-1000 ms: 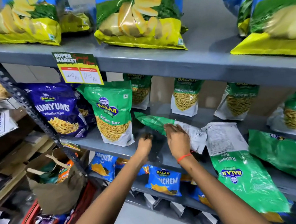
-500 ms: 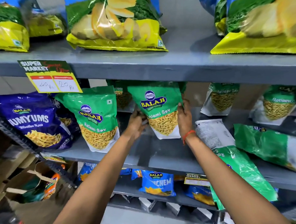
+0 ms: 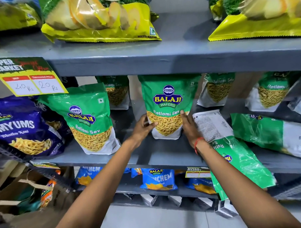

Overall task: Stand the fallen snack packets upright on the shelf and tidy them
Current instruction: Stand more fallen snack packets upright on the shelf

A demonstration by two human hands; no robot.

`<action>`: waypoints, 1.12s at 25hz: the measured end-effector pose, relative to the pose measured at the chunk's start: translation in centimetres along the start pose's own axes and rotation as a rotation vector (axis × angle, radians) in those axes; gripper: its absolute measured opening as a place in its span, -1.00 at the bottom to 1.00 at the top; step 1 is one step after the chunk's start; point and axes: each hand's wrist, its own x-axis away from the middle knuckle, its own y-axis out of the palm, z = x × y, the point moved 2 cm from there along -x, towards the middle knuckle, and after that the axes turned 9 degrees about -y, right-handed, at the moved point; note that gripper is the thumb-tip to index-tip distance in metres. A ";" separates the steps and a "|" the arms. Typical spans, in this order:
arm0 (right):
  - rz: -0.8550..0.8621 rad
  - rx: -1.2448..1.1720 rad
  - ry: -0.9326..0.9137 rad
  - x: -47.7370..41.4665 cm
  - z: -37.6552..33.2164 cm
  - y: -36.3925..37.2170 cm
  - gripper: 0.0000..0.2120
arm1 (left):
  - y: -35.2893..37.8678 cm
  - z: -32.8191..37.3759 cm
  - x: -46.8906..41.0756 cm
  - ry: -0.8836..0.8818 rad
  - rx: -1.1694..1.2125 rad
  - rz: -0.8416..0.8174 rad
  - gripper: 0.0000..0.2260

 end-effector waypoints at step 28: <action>-0.365 1.135 -0.300 2.5 3.9 -22.0 -0.53 | 19.7 -2.2 7.6 0.392 -1.136 0.198 -0.36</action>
